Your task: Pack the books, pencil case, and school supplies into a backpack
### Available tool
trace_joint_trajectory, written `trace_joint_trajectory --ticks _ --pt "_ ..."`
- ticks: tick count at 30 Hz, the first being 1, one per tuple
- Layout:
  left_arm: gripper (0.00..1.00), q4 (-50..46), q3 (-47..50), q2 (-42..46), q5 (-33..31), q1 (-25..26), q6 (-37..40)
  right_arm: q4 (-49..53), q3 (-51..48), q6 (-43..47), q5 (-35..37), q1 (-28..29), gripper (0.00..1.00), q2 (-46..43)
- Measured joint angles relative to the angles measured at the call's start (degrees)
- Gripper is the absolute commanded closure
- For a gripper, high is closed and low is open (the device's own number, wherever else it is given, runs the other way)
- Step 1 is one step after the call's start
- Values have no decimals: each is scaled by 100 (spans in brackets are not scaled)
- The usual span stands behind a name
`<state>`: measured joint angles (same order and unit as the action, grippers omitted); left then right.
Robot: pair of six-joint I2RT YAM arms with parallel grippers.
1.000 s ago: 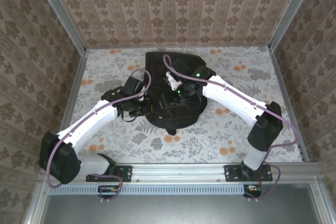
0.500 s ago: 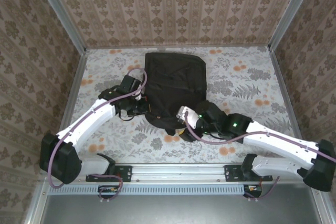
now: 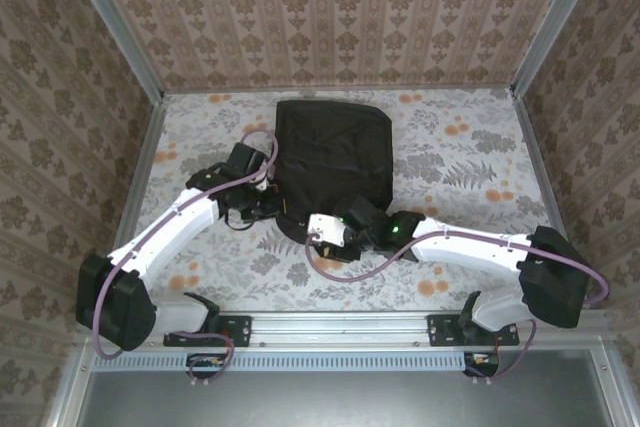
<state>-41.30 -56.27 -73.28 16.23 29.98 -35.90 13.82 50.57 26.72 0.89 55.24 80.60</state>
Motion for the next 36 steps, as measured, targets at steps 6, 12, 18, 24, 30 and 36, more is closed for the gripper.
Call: trace_joint_trajectory --ticks 6,12,18,24,30,36 --pt "100 52 17 -9 57 -9 20 -70 61 240 157 -160 44 0" --pt "100 79 37 -57 109 -9 22 -15 125 356 129 -457 43 17" --pt "100 74 35 -90 118 -17 22 461 629 332 -483 -752 60 400" --pt "100 72 37 -96 219 -164 22 1023 909 280 -1397 -789 98 498" --pt "100 90 37 -103 402 -313 17 1215 909 127 -1818 -774 100 400" --pt "100 101 37 -103 824 -411 13 883 400 -96 -1810 -693 100 -350"
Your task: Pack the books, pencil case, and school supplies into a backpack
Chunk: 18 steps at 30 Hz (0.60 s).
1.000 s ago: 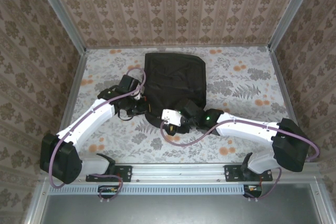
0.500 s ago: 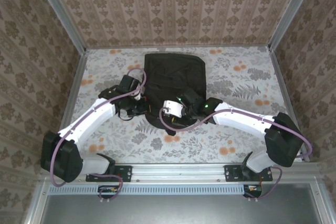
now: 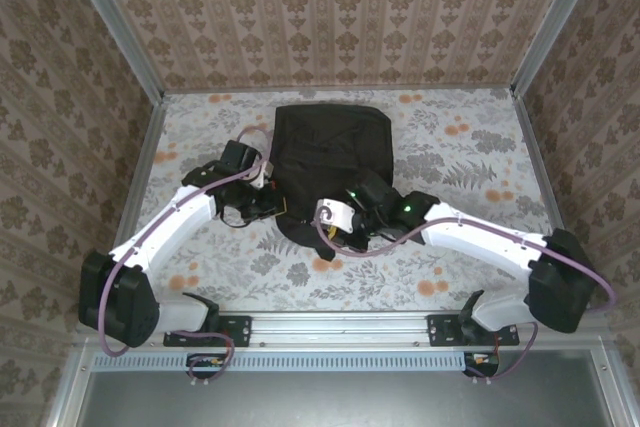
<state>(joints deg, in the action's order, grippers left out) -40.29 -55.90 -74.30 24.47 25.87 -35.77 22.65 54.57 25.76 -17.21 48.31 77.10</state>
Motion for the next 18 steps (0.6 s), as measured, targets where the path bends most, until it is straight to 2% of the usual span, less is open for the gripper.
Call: trace_joint_trajectory --ticks 5,6,8,11,15,18 --pt "100 -4 0 0 216 0 0 -68 -160 -24 151 144 100 -280" --pt "100 -9 0 0 221 0 0 -61 -162 -20 190 177 96 -282" --pt "100 -22 0 0 225 0 0 -61 -166 11 275 258 77 -295" --pt "100 -59 20 0 -15 -87 2 66 -254 90 332 343 58 -691" --pt "100 -57 33 0 -179 -188 2 79 -225 216 654 382 45 -1613" --pt "100 -63 33 0 -195 -186 2 186 57 448 1064 369 41 -1805"
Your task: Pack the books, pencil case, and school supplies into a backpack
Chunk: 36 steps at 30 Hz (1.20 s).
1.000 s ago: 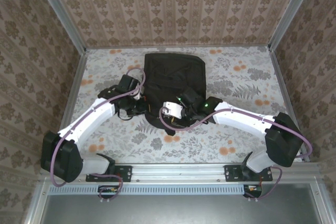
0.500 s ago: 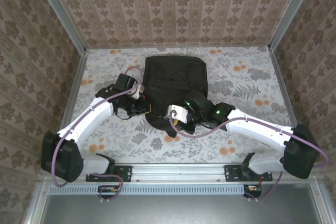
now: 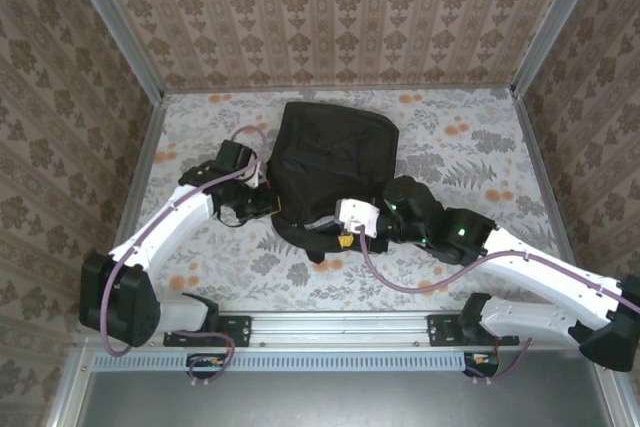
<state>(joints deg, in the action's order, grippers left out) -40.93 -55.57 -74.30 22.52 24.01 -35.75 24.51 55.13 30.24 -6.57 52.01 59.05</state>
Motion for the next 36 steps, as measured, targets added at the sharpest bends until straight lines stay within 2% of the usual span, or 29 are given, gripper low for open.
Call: trace_joint_trajectory --ticks 5,15,20,25,32,36 --pt "100 -2 0 2 -4 0 0 452 632 382 455 -55 38 708" --pt "100 0 0 13 -2 0 0 699 1224 1047 960 -66 39 2361" --pt "100 0 0 13 0 0 0 546 1261 1469 1331 -57 59 2824" --pt "100 20 0 13 7 -2 0 -619 496 1976 2135 105 99 2603" --pt "100 79 48 48 160 -94 -55 -2253 -741 2562 3335 562 100 1943" --pt "100 140 155 125 330 -232 -107 -3202 -1307 3023 4004 850 100 1847"
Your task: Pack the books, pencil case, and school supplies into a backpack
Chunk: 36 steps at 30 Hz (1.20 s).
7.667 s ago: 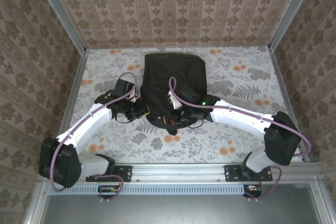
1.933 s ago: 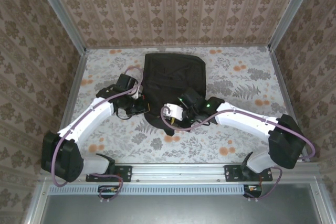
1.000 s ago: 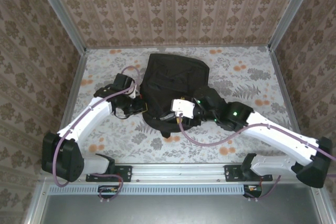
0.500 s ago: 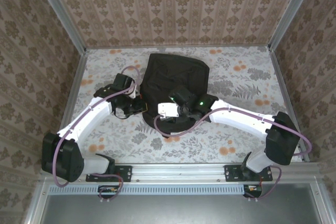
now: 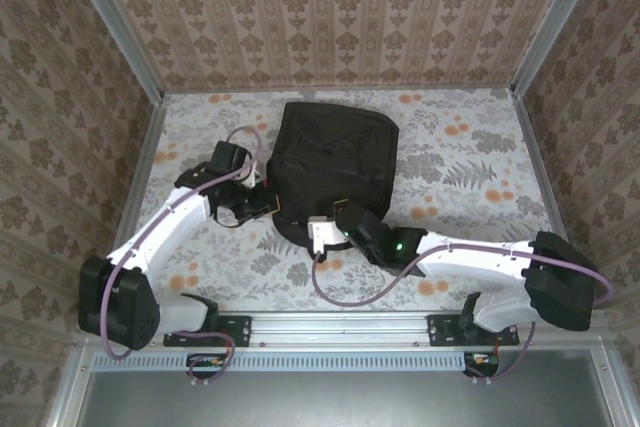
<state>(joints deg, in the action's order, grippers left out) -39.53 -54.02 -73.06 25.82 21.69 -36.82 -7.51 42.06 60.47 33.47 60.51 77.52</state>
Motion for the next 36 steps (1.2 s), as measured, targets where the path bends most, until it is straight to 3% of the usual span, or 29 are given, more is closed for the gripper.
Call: trace_joint_trajectory --ticks 11,14,15,17,21,26,28,30,32,36 --pt "100 188 146 155 328 -240 -105 -2081 -758 811 933 192 99 136" --pt "100 234 168 155 387 -240 -114 -1862 -728 487 901 190 64 63" --pt "100 229 175 155 376 -240 -122 -1637 -706 348 815 177 58 -9" --pt "100 223 184 155 350 -238 -133 -855 -544 -83 415 127 48 -234" --pt "100 225 181 155 291 -210 -131 909 118 -997 -953 81 39 -750" --pt "100 219 181 155 199 -151 -127 2343 1032 -2302 -2686 -144 38 -1423" --pt "100 210 175 155 149 -107 -109 2632 1506 -3276 -3215 -483 35 -1502" --pt "100 201 170 155 109 -59 -85 3014 2142 -4288 -3639 -938 37 -1318" --pt "100 166 136 153 48 13 -57 3504 3108 -5294 -4148 -1475 51 -793" --pt "100 144 98 155 -57 103 11 3821 4033 -6760 -4909 -1912 56 190"
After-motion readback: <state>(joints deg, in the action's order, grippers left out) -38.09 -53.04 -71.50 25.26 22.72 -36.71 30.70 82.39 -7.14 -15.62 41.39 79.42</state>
